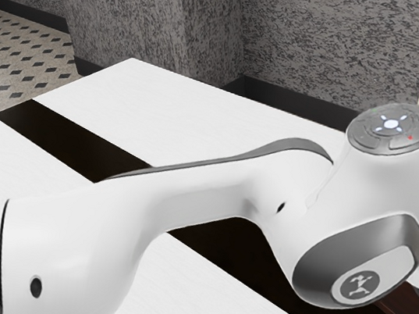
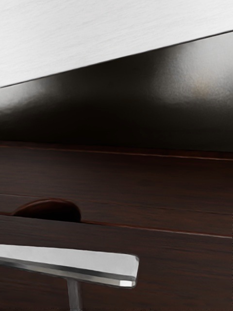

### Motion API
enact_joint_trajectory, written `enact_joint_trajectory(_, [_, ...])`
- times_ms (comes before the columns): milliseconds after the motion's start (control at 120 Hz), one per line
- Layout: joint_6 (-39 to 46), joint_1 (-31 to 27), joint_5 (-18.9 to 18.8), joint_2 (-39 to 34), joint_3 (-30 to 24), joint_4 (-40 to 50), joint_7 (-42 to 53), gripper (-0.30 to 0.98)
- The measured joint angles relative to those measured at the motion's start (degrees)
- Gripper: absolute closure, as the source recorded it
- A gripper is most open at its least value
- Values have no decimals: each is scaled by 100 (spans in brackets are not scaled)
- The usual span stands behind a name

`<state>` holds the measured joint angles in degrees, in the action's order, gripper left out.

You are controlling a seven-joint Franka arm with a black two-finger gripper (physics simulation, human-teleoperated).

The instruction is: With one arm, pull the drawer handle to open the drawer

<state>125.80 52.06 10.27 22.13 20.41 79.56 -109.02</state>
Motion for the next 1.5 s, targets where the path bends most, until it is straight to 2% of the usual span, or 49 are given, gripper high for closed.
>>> enact_joint_trajectory(275, [148, -30, 7, 132, -2, -19, -81, 2])
enact_joint_trajectory(550, [192, 21, 1, 103, 2, 23, -116, 40])
enact_joint_trajectory(883, [203, 166, -7, -32, 51, 267, -95, 62])
enact_joint_trajectory(1200, [216, 276, -74, -518, 133, 752, 2, 68])
enact_joint_trajectory(1500, [259, 338, -34, -585, 183, 896, 71, 69])
